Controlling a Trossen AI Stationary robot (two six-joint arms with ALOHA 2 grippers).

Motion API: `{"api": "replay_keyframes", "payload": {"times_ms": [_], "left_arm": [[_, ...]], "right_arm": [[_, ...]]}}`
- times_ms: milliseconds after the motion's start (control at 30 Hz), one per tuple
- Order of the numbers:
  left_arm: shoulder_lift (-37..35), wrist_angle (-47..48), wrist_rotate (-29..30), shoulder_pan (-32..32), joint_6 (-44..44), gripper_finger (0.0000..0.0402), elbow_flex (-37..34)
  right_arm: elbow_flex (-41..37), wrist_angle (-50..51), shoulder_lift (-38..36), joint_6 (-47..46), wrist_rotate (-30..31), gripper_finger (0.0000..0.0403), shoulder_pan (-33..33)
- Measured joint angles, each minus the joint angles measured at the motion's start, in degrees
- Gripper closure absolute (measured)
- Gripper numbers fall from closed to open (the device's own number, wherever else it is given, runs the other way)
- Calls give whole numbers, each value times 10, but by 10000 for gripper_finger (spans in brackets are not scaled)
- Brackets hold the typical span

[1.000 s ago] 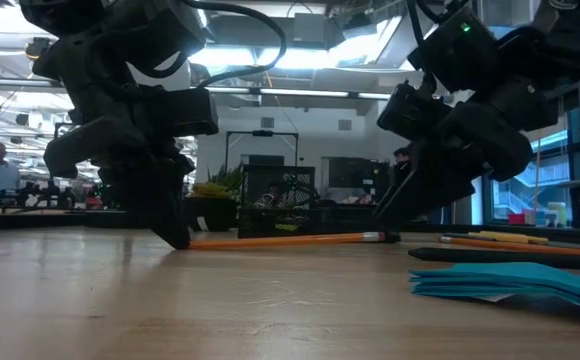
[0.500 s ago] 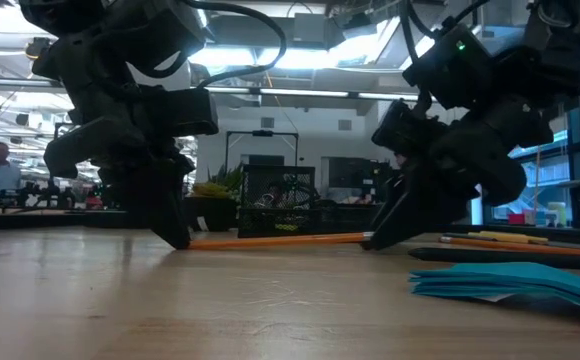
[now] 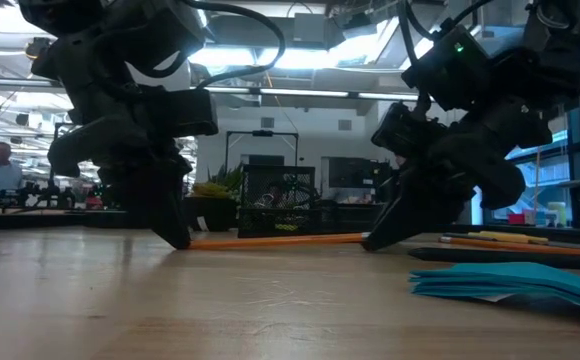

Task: Pick and place office supplies into organizer
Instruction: Put the left yellow pencil into the desk organizer

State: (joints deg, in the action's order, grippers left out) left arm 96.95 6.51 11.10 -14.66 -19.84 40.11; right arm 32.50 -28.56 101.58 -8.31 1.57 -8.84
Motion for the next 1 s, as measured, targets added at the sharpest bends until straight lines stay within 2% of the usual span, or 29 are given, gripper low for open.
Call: {"api": "replay_keyframes", "payload": {"times_ms": [67, 267, 533, 767, 1000], "left_arm": [[0, -4, 3, 0, 0, 398, -1], [0, -16, 11, 0, 0, 390, -3], [-33, -11, -5, 2, 0, 343, -8], [-118, 29, -7, 1, -4, 304, -7], [-174, 77, -4, -7, -7, 293, -7]], "right_arm": [[0, 1, 0, 1, -1, 384, 0], [0, 1, 0, -4, -1, 383, 0], [4, 30, -21, 0, -7, 386, -2], [82, 211, -57, 34, 19, 386, -1], [200, 435, -58, 100, 69, 386, 0]]}}
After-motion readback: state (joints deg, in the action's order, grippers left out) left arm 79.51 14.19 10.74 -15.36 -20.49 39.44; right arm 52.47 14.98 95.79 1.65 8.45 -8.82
